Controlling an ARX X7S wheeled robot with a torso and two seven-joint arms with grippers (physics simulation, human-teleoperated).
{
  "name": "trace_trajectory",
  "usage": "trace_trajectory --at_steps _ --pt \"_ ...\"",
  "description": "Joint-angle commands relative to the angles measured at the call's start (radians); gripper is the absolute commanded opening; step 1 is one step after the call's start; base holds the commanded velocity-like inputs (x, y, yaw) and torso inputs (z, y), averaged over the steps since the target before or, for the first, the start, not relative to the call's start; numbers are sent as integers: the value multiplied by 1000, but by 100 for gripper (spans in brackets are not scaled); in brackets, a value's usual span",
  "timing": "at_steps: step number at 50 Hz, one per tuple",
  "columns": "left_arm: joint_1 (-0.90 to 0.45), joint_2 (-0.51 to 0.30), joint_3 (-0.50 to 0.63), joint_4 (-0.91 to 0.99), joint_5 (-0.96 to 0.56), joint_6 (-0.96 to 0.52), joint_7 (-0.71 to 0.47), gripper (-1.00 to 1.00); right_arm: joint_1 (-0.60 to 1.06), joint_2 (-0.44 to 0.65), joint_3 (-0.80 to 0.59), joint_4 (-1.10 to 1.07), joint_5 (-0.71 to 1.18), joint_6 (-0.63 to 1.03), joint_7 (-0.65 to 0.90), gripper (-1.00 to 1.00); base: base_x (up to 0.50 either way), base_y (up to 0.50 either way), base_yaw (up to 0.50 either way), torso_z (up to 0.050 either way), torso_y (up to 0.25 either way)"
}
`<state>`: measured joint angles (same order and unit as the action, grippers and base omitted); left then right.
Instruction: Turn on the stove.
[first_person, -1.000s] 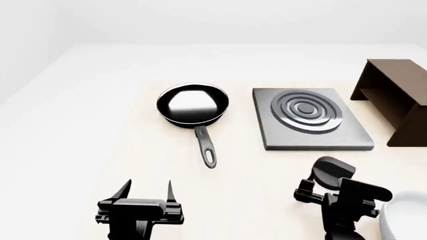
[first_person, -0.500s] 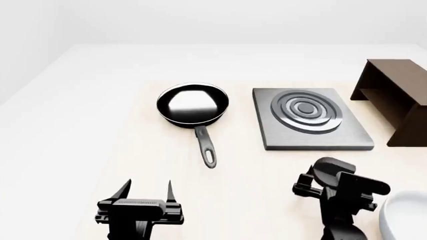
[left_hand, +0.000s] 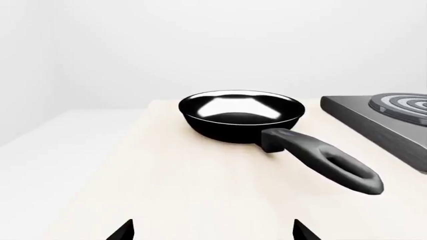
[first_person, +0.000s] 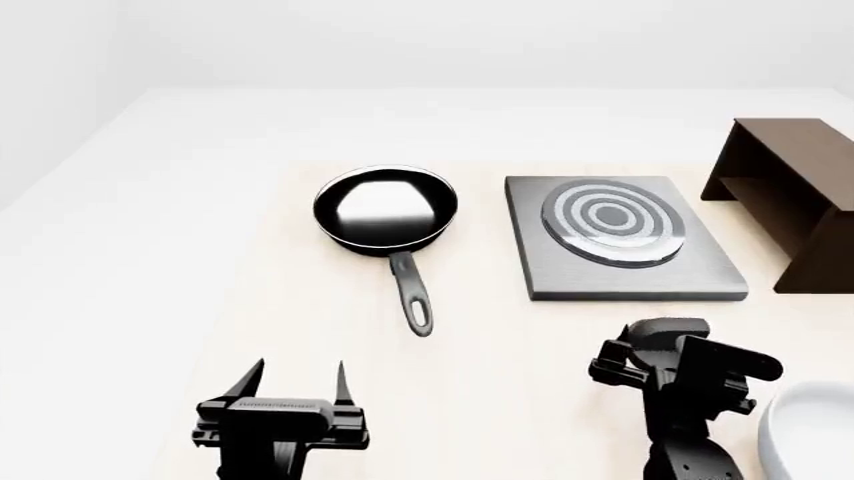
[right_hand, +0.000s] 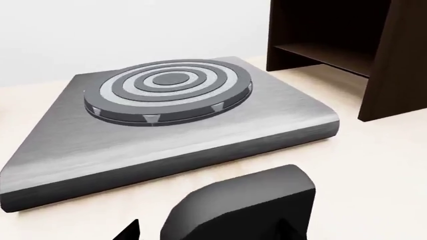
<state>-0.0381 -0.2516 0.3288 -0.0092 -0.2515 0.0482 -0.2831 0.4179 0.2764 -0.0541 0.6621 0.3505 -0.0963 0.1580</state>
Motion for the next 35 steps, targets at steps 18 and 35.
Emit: trace_trajectory --at_steps 18,35 --pt "0 -8 10 3 -8 4 -8 100 -69 24 -1 -186 -1 50 68 100 0 0 0 0 0" --pt "37 -30 23 83 3 -3 -28 100 -470 41 -180 -960 -276 101 283 100 0 0 0 0 0"
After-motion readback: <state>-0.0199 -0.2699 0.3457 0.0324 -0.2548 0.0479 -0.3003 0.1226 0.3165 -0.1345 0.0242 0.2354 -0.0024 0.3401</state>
